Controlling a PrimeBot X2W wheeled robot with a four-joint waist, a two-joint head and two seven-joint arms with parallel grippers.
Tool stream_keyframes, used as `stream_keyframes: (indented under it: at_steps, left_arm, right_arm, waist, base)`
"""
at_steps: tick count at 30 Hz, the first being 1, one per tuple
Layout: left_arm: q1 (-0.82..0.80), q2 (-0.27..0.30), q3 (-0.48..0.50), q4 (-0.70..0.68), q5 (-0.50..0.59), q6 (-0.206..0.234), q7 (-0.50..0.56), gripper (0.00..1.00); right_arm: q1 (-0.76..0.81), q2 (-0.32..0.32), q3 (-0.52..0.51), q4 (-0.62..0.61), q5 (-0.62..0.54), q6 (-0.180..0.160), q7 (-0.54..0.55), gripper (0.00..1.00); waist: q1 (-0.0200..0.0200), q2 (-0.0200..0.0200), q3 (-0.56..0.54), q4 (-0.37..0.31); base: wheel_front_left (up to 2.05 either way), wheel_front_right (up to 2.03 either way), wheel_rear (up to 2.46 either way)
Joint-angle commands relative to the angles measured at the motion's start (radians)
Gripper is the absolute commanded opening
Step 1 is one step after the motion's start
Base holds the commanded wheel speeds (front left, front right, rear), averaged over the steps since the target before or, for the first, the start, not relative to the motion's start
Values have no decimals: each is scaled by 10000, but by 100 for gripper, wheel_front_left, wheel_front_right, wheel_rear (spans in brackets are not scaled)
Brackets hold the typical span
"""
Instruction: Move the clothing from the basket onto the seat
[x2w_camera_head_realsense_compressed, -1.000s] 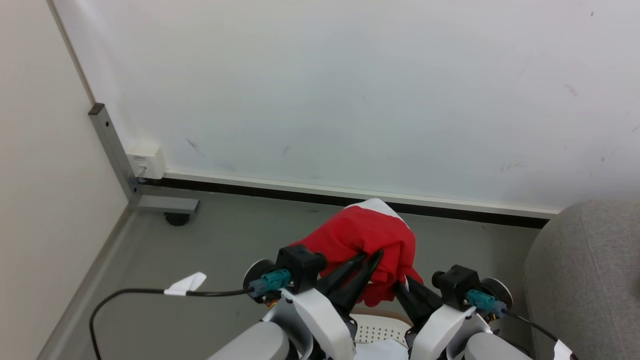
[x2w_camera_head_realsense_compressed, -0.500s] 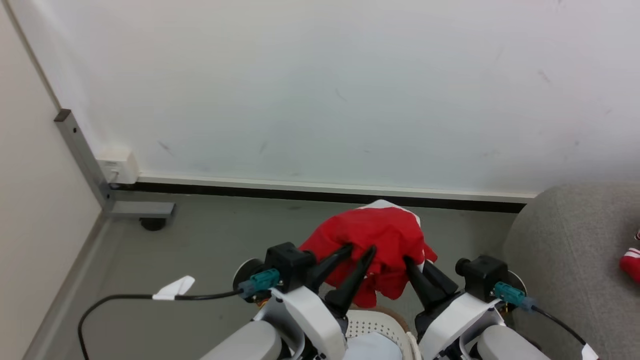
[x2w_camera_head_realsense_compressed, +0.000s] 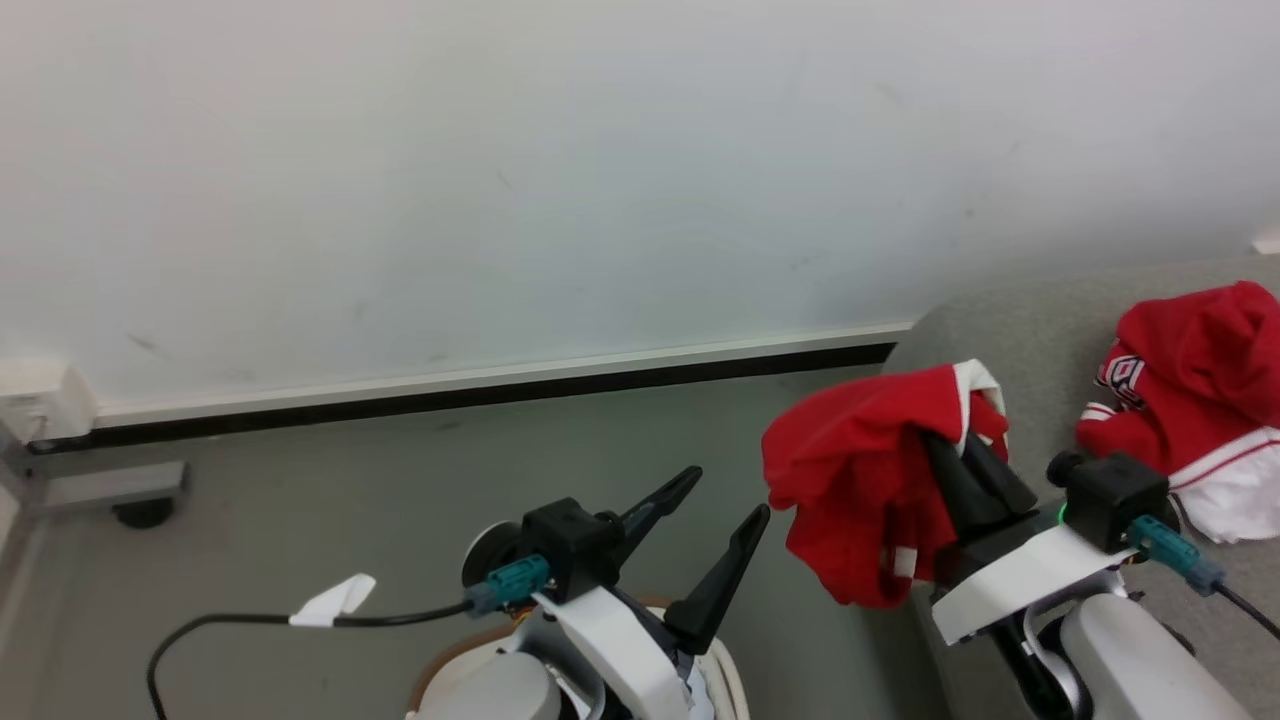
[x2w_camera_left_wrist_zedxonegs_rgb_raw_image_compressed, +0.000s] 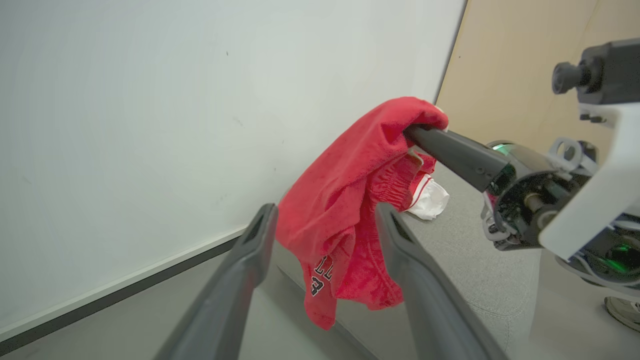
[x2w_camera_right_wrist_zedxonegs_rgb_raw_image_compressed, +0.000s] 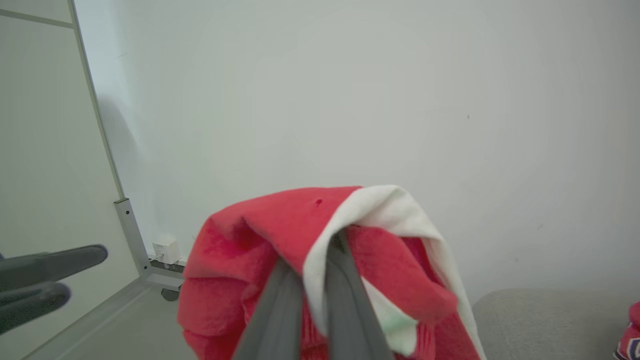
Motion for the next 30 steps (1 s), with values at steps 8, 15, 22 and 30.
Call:
stream_keyframes:
  at_steps: [8,15,22,30]
  left_arm:
    - [53,71,92,-104,361,-33,-367,100]
    - [120,74,103,181,752,-116,-494,100]
    - [225,-72,210,435,977,-276,-521,100]
    - [425,-265,467,461,1108,-453,-526,100]
  right_arm:
    - [536,-452,-1327,-952,-620,-22,-32,0]
    - [1151,-441,-1922,-1588,-884,-23,-32,0]
    - [1584,-264,-2179,-1884,-924,-23,-32,0]
    - [1437,-471,-2432,-1918,-994,-23,36,0]
  waist:
    - [0,0,351,-1862]
    - [0,0,522,-2799]
    - [0,0,647,-3238]
    - [0,0,787,-3260]
  base:
    - [0,0,0]
    - [0,0,0]
    - [0,0,0]
    - [0,0,0]
